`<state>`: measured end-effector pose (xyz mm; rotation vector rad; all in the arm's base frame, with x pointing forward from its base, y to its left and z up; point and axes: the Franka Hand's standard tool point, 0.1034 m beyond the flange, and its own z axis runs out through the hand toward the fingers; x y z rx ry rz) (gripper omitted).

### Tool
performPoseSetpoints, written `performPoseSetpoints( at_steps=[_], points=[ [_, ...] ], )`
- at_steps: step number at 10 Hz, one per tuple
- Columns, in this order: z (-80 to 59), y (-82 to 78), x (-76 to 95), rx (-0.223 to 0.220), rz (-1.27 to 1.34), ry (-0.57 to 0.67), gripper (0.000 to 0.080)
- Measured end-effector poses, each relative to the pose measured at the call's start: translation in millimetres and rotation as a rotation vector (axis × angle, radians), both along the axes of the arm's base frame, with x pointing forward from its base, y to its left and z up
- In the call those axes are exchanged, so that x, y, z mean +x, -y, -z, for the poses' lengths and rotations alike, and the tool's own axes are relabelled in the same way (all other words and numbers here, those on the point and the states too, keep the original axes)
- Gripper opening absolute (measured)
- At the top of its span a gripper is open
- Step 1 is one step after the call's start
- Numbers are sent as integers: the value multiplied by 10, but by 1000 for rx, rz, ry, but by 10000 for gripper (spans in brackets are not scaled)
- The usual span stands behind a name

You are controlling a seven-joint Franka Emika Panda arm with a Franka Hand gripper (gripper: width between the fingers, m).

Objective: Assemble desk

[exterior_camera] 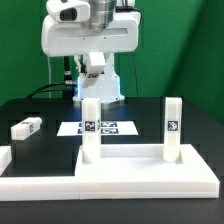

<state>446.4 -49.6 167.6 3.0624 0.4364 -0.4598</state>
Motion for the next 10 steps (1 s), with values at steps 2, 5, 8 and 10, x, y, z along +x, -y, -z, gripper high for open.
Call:
performPoseSetpoints(
  at_steps=[2, 5, 8, 10],
  points=[
    [-38, -319, 284, 5, 45, 166, 287],
    [-167, -281, 915, 13, 71, 367, 287],
    [-138, -267, 957, 35, 58, 591, 287],
    [-50, -464, 1105, 64, 126, 693, 287]
  ],
)
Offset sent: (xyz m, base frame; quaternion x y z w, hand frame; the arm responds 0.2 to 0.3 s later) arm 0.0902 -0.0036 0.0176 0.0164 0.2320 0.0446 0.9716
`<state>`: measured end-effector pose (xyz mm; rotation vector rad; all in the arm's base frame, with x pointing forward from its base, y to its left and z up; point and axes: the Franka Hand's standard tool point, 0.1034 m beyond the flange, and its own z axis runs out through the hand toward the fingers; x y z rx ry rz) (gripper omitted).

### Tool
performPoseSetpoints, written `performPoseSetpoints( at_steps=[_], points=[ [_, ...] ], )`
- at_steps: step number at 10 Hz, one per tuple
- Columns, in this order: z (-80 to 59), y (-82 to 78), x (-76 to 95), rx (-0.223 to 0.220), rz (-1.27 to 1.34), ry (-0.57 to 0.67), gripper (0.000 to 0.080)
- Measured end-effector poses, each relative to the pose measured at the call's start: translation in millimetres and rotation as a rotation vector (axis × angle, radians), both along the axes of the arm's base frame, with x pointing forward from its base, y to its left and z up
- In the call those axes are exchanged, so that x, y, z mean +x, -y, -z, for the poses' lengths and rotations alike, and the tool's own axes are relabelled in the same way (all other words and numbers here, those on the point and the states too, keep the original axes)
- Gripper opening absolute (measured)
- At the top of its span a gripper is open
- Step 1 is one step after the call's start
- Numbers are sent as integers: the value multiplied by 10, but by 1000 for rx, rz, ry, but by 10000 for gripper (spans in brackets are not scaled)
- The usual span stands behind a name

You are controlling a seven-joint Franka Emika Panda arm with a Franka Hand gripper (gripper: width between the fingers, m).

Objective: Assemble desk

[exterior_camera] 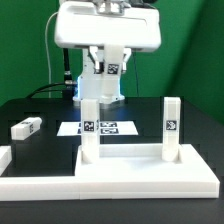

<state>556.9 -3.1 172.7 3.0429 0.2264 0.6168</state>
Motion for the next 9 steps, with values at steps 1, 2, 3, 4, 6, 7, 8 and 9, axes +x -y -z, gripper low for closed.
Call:
performPoseSetpoints(
  at_steps=[1, 2, 3, 4, 6, 7, 8, 9],
  points=[
    [-30, 19, 185, -8, 27, 86, 287],
    [-42, 72, 244, -34, 30, 153, 287],
    [-14, 121, 198, -48, 34, 173, 287],
    [8, 102, 187, -41, 32, 155, 287],
    [14, 104, 186, -42, 32, 154, 287],
    [23, 89, 190, -37, 38, 154, 287],
    [45, -1, 244, -14, 63, 152, 287],
    [48, -156, 414, 15, 86, 165, 287]
  ],
)
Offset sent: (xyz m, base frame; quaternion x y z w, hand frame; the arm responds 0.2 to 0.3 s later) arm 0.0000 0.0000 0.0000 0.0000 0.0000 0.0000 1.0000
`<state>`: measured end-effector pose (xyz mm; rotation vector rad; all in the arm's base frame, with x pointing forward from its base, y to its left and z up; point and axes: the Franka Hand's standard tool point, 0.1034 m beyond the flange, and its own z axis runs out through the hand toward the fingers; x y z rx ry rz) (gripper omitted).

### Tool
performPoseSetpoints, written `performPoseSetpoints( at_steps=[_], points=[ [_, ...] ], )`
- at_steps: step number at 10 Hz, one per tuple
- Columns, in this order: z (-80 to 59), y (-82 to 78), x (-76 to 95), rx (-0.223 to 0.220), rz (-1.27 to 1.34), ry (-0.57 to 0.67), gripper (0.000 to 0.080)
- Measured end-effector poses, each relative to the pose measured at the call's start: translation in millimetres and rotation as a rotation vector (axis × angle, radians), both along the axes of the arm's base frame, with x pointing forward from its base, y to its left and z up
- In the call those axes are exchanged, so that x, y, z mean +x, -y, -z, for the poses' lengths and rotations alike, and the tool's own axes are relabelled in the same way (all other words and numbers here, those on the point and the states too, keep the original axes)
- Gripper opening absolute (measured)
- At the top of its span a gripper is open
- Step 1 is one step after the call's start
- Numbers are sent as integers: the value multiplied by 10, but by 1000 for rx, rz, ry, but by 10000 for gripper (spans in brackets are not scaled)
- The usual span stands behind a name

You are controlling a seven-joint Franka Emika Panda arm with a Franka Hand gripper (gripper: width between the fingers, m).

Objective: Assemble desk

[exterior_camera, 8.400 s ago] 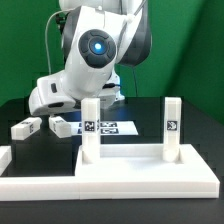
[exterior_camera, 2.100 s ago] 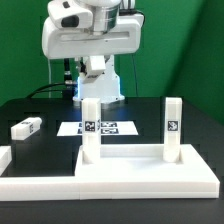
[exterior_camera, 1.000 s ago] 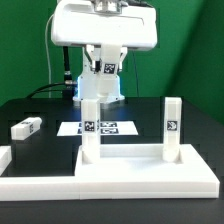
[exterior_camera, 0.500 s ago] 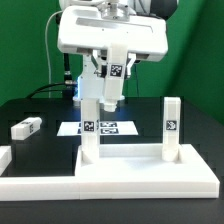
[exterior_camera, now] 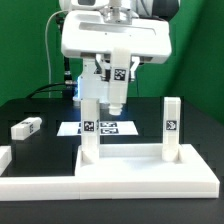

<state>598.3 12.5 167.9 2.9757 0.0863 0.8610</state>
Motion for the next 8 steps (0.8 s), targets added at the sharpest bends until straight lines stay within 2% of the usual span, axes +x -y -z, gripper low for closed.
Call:
performPoseSetpoints(
  at_steps=[2, 3, 4, 5, 8],
  points=[
    [71, -455, 428, 80, 59, 25, 287],
    [78, -612, 560, 102, 74, 31, 287],
    [38, -550, 578, 110, 94, 38, 287],
    [55, -525, 560, 108, 95, 35, 287],
    [80, -541, 550, 107, 93, 30, 287]
  ],
)
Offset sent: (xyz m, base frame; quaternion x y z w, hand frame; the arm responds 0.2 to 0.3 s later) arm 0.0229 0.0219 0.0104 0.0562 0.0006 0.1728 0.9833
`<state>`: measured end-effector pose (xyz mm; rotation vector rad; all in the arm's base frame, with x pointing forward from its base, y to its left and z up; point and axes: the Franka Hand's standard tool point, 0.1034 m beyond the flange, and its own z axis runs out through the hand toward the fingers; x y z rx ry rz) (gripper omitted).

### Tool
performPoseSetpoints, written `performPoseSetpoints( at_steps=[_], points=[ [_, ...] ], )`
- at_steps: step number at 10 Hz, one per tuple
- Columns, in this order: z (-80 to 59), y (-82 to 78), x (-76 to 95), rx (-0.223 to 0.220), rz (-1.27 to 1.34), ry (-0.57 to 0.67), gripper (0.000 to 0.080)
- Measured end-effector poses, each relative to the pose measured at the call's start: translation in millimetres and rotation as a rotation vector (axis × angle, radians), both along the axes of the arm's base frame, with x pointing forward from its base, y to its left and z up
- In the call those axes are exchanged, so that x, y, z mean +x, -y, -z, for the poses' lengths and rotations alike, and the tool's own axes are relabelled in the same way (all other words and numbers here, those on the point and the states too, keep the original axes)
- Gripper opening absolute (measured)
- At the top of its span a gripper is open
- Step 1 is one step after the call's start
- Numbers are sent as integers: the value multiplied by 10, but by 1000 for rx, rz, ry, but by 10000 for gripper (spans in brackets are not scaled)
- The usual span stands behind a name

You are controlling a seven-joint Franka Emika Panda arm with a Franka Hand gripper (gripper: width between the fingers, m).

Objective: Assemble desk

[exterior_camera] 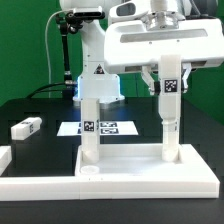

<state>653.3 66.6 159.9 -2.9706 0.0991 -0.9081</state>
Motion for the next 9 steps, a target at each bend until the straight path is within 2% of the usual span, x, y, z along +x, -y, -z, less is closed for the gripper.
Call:
performPoseSetpoints(
  at_steps=[1, 3, 6, 9],
  points=[
    [13, -1, -6, -1, -1, -1, 287],
    [177, -135, -40, -25, -28, 4, 287],
    [348, -266, 1, -25, -33, 0, 287],
    [356, -288, -7, -23, -32, -2, 287]
  ],
)
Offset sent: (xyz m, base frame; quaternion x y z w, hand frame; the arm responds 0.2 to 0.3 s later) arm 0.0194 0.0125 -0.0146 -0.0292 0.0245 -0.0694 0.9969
